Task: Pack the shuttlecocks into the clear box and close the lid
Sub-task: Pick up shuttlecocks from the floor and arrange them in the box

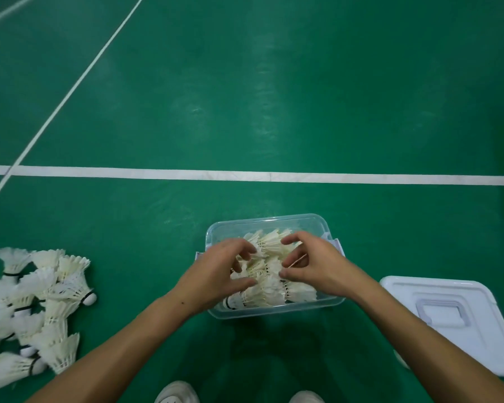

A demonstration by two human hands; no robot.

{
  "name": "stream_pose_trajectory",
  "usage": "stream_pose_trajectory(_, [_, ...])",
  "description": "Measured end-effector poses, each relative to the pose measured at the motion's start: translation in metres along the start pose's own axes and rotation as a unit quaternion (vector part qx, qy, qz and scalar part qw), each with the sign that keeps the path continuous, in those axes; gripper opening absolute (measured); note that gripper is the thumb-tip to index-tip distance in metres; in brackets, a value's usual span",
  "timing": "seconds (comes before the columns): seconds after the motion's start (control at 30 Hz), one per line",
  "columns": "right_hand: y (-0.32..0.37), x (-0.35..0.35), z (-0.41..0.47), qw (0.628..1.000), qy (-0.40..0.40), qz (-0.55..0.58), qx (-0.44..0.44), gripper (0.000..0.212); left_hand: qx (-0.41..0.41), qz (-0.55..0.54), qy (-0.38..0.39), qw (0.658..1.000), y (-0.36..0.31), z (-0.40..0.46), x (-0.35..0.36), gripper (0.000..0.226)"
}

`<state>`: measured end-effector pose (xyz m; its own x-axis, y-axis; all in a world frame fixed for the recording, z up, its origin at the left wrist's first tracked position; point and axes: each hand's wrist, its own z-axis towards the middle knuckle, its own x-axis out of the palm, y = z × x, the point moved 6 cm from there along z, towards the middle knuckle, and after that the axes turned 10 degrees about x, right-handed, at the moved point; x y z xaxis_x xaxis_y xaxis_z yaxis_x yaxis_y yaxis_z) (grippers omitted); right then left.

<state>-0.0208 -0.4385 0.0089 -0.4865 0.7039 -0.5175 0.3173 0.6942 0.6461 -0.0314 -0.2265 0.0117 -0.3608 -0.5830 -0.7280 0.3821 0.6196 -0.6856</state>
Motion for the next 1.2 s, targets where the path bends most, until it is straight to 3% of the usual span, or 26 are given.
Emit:
stream_pose_trajectory(0.1, [0.033, -0.016, -0.009, 0.998, -0.047, 0.012, -0.04, 0.062, -0.023, -0.061, -0.101, 0.993, -0.003, -0.007, -0.033, 0.052])
stream_pose_trajectory(0.27, [0.091, 0.012, 0.001, 0.992, -0.063, -0.002, -0.108, 0.064, -0.062, -0.09, -0.173, 0.979, 0.03, -0.04, -0.072, 0.058])
stream_pose_trajectory(0.67, [0.225, 0.228, 0.027, 0.954, 0.078, -0.137, -0.257, 0.059, -0.26, -0.133, -0.324, 0.9, 0.16, -0.261, -0.118, 0.059])
stream_pose_trajectory(1.03, [0.263, 0.355, 0.053, 0.926, 0.129, -0.209, -0.287, 0.055, -0.322, -0.112, -0.365, 0.866, 0.204, -0.361, -0.111, 0.064])
stream_pose_trajectory(1.2, [0.268, 0.372, 0.067, 0.906, 0.052, -0.251, -0.336, 0.057, -0.311, -0.03, -0.309, 0.898, 0.199, -0.359, -0.101, 0.064])
